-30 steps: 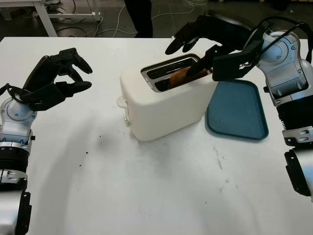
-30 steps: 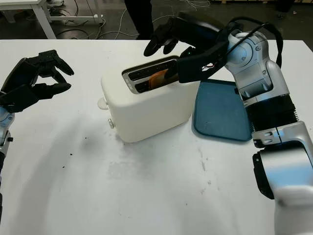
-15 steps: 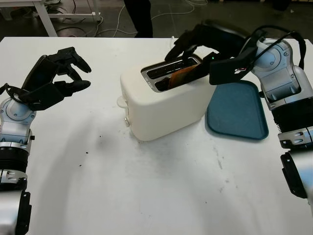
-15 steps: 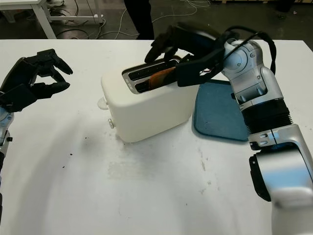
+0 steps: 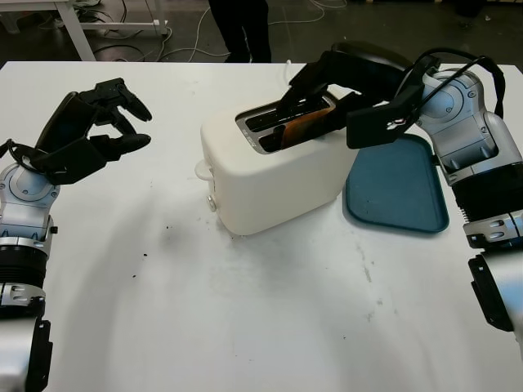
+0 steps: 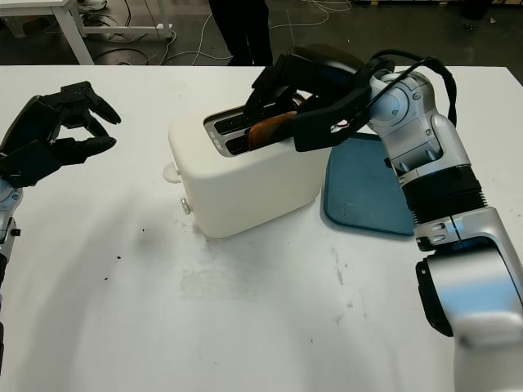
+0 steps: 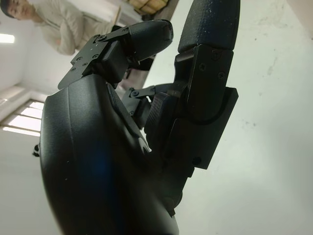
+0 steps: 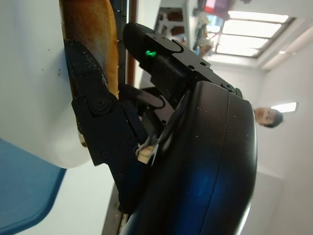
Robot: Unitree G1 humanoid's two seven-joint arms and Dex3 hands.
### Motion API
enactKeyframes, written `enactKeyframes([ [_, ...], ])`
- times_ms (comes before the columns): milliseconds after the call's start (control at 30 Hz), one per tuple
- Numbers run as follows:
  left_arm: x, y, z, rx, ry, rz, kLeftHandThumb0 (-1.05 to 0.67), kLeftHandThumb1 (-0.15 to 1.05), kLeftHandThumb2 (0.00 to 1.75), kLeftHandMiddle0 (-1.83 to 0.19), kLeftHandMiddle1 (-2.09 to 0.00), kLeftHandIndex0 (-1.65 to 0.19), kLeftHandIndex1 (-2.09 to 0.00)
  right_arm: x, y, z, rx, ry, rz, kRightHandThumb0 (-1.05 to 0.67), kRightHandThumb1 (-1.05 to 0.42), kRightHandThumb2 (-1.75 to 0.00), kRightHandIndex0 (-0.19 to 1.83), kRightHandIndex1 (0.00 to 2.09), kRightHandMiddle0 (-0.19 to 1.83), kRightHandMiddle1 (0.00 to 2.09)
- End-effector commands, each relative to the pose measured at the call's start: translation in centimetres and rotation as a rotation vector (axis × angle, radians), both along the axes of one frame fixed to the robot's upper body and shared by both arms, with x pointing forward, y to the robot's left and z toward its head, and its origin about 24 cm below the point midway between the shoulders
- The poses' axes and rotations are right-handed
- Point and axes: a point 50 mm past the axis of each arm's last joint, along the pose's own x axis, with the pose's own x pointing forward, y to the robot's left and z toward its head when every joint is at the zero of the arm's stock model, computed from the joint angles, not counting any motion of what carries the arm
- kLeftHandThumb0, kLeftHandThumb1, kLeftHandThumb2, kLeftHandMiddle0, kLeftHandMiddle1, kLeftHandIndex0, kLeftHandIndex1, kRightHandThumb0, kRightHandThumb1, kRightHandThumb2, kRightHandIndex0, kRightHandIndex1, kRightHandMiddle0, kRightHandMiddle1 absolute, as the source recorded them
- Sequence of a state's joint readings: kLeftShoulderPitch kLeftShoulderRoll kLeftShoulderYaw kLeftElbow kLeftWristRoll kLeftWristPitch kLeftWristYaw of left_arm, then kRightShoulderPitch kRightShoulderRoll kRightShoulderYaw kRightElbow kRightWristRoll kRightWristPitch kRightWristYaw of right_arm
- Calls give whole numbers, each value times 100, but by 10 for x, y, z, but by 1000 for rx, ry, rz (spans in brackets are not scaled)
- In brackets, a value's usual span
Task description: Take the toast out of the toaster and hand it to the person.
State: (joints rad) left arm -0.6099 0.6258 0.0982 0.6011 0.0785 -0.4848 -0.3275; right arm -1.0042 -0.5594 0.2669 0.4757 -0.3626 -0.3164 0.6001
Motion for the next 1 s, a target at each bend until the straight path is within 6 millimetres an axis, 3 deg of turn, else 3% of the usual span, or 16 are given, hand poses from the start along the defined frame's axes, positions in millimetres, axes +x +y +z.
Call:
enactKeyframes([
  [0,-1,2,-1,-14,-4,7,-105,92,24,-62,-134,-45,-134,-1,-1,-5,-32,27,-13,-44,-67,0,89,81,109,13],
  [100,-1,2,-2,-20,-3,6,-105,92,23,-62,-134,-45,-133,-1,-1,-5,-26,16,-29,-46,-68,-1,106,92,125,21],
  [167,-1,2,-2,-21,-2,7,-105,92,22,-62,-134,-46,-133,-2,0,-6,-36,-23,-27,-53,-70,0,110,114,131,35],
  [267,-1,2,-1,-18,-3,5,-105,92,23,-62,-134,-45,-133,-4,1,-6,-63,-73,-32,-62,-75,0,111,145,115,94],
  [367,-1,2,-2,-19,-3,9,-105,92,23,-62,-134,-46,-134,-5,3,-6,-97,-125,-21,-64,-81,-1,112,168,108,132],
  [433,-2,2,-2,-12,-6,9,-105,92,23,-62,-134,-45,-133,-6,3,-7,-112,-143,-8,-62,-86,-1,113,173,102,160],
  [500,-2,2,-2,-11,-4,9,-105,92,24,-62,-134,-45,-134,-6,3,-8,-123,-149,-2,-61,-89,-1,112,174,99,165],
  [600,-2,2,-2,-19,-3,8,-105,92,23,-62,-134,-45,-133,-6,3,-9,-139,-159,0,-58,-92,-6,117,149,106,125],
  [667,-2,3,-2,-19,-1,8,-105,92,23,-62,-134,-45,-133,-6,3,-10,-142,-161,2,-55,-92,-9,118,146,108,119],
  [700,-2,3,-2,-17,-1,9,-105,92,23,-62,-134,-45,-133,-6,3,-11,-145,-161,2,-53,-92,-11,117,150,107,121],
  [833,-2,2,-2,-11,-4,9,-105,92,24,-62,-134,-45,-133,-6,3,-7,-151,-198,13,-44,-92,-17,109,173,89,166],
  [967,-2,2,-2,-9,-6,9,-105,92,24,-62,-135,-44,-134,-3,0,1,-80,-237,-4,-38,-92,-15,109,174,84,174],
])
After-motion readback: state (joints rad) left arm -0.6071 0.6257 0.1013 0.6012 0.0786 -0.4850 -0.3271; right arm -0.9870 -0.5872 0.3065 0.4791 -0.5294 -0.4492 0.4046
